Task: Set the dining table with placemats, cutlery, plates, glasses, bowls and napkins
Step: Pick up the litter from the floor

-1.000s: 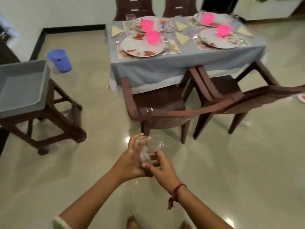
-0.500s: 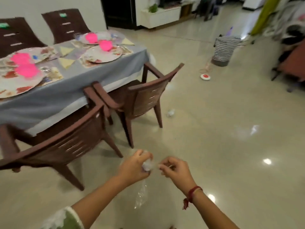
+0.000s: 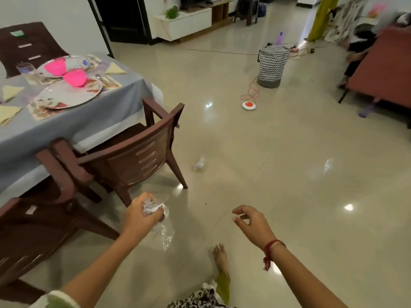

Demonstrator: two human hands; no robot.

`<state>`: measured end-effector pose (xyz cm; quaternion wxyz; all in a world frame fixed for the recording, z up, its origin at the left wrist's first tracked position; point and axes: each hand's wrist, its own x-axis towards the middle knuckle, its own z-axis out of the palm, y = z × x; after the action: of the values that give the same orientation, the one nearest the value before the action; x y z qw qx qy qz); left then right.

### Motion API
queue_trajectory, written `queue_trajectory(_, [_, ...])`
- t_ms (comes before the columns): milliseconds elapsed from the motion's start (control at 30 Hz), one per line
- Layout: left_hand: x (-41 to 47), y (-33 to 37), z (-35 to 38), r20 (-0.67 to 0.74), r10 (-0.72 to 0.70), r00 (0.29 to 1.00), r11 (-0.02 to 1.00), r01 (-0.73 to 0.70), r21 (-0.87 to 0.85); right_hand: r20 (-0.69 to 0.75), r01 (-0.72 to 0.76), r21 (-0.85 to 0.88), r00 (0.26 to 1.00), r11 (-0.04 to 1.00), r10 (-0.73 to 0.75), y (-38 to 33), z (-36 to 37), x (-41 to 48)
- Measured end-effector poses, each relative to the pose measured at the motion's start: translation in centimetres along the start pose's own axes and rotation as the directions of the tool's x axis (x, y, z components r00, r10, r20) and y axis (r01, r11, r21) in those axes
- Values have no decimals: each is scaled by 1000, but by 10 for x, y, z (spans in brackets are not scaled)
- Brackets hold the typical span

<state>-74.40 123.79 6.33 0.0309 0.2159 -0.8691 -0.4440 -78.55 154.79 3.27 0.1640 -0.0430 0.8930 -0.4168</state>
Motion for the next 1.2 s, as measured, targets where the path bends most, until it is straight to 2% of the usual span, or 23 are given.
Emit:
queue_trajectory(133, [66,28,45,-37,-143,989,985,139,-98,45,30,-174,999,984,-22,20,-46,102])
queue_trajectory(233, [111,55,73,-92,-315,945,935,292,-199,130,51,-312,991,949,-11,24,-87,174])
queue_trajectory(467, [214,124,127,-89,-399,913,896,368,-248,184,144,-423,980,894,-70,17,-159,327])
queue_trajectory(633, [291,148,165,-143,-477,867,869,441,-225,313,281,-483,940,829,-136,19,-183,459])
queue_trajectory(700, [320,153,182,-191,-513,837,854,475,-213,390,363,-519,906,774,-164,19,-188,515])
queue_trajectory(767, [347,152,194,-258,-566,783,821,505,-268,465,441,-548,867,711,-180,17,-186,571])
queue_trajectory(867, [377,150,212,-284,-654,701,750,553,-362,598,563,-557,782,611,-176,11,-166,640])
queue_trajectory(933, [395,149,228,-298,-703,646,704,570,-425,658,609,-545,737,576,-156,8,-145,682])
queue_trajectory(1133, [463,111,270,-301,-776,554,624,603,-497,810,738,-514,585,436,-35,30,-53,778])
queue_trajectory(1200, [488,90,292,-310,-816,488,575,628,-524,851,789,-491,525,370,9,55,-10,810])
